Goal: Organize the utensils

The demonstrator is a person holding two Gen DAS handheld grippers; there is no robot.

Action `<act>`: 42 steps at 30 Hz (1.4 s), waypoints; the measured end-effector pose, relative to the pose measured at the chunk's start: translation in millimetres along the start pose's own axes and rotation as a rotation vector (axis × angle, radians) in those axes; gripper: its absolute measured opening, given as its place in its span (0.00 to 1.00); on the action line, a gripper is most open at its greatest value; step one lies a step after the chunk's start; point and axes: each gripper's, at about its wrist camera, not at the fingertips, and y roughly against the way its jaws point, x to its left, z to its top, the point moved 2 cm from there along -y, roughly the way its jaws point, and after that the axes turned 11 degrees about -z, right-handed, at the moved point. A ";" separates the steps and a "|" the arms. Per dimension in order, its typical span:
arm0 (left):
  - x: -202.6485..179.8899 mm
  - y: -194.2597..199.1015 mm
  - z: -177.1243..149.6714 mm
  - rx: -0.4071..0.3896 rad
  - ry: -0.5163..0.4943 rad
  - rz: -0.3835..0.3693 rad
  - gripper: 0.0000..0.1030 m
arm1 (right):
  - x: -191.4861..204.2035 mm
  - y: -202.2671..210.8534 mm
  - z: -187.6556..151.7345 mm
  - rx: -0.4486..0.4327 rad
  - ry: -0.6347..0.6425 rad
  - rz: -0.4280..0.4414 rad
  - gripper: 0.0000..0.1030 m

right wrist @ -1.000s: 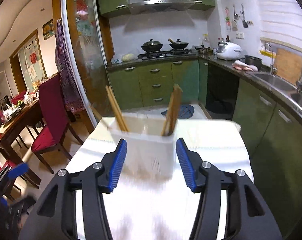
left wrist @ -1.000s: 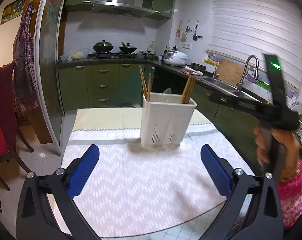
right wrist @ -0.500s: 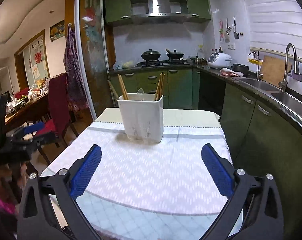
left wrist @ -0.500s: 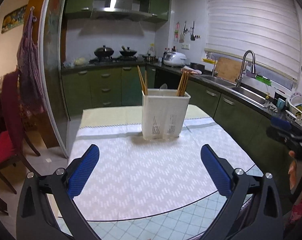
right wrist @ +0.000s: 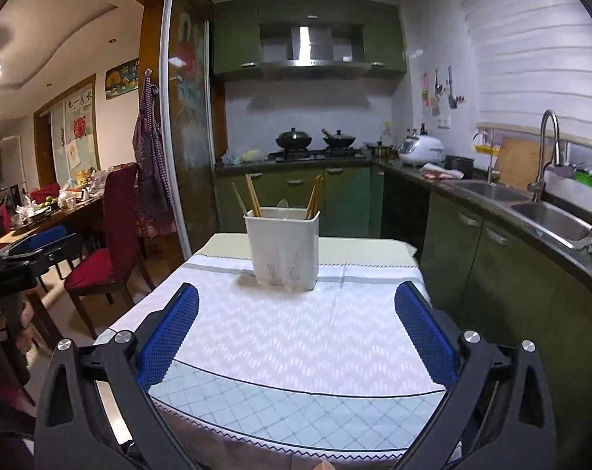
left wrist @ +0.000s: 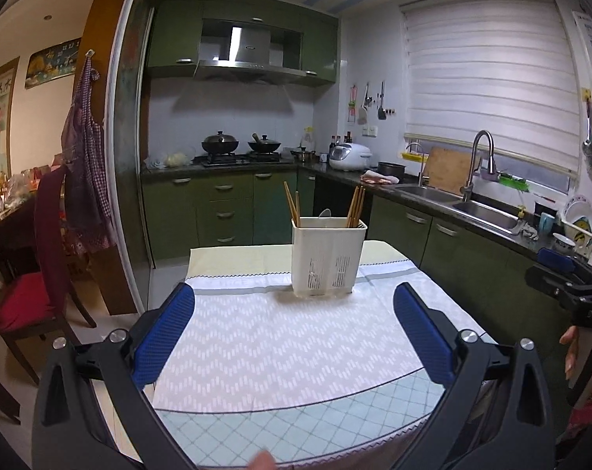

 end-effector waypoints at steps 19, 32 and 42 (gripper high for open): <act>0.9 -6.1 -11.3 0.049 0.007 0.029 0.94 | 11.6 1.7 7.5 -0.012 0.023 0.011 0.96; 4.4 -7.8 -11.7 0.051 0.015 0.032 0.94 | 16.5 -5.6 10.4 -0.007 0.035 0.020 0.96; 2.4 -8.7 -15.8 0.054 0.001 0.047 0.94 | 18.7 -9.2 7.6 -0.006 0.037 0.025 0.96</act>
